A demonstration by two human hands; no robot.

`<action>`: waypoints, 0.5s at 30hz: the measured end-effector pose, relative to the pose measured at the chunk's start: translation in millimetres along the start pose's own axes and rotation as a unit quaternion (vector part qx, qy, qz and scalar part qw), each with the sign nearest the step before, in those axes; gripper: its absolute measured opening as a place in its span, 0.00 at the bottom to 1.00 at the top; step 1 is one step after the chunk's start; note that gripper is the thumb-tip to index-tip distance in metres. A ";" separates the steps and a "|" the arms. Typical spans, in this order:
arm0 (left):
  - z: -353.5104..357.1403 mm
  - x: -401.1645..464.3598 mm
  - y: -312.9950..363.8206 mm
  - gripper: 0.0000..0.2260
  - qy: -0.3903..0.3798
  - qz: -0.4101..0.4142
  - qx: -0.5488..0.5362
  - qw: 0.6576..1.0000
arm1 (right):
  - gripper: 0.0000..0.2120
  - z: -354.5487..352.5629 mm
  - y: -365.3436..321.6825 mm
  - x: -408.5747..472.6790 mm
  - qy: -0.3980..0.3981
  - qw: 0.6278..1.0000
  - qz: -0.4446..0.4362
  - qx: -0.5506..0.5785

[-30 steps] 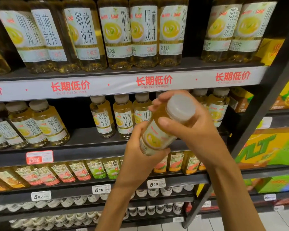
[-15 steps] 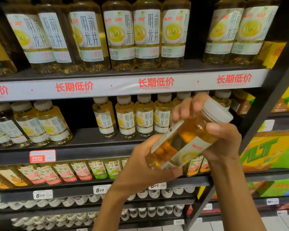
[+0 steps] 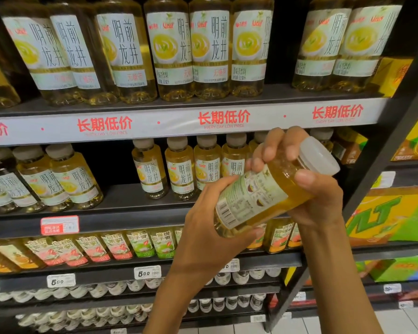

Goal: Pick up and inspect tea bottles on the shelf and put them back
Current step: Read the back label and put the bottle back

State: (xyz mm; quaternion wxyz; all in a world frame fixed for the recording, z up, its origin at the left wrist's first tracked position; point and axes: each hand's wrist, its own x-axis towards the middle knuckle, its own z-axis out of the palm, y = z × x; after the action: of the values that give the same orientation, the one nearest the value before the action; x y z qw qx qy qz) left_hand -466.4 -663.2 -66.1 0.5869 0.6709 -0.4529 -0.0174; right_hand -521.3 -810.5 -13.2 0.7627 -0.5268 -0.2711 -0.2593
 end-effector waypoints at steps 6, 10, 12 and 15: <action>-1.7 -2.0 -4.3 0.23 -0.081 -0.075 -0.147 0.983 | 0.14 1.7 -0.5 2.1 -0.008 0.997 0.048 -0.052; -0.4 -7.9 -6.5 0.17 -0.127 -0.125 -0.222 0.959 | 0.19 6.8 5.2 7.7 0.016 0.993 0.106 0.039; 1.3 -8.5 -6.4 0.22 -0.137 -0.132 -0.236 0.953 | 0.19 9.5 6.4 9.5 0.042 0.991 0.118 0.043; 1.4 -4.8 -3.0 0.29 -0.059 -0.102 -0.243 0.963 | 0.12 9.4 4.7 10.4 0.128 0.981 0.134 -0.050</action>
State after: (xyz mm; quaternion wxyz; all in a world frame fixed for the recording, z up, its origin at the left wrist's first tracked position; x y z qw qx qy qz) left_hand -468.3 -661.5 -71.4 0.6994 0.5487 -0.3981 -0.2264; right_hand -511.9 -801.2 -6.4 0.7921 -0.5578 -0.0844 -0.2331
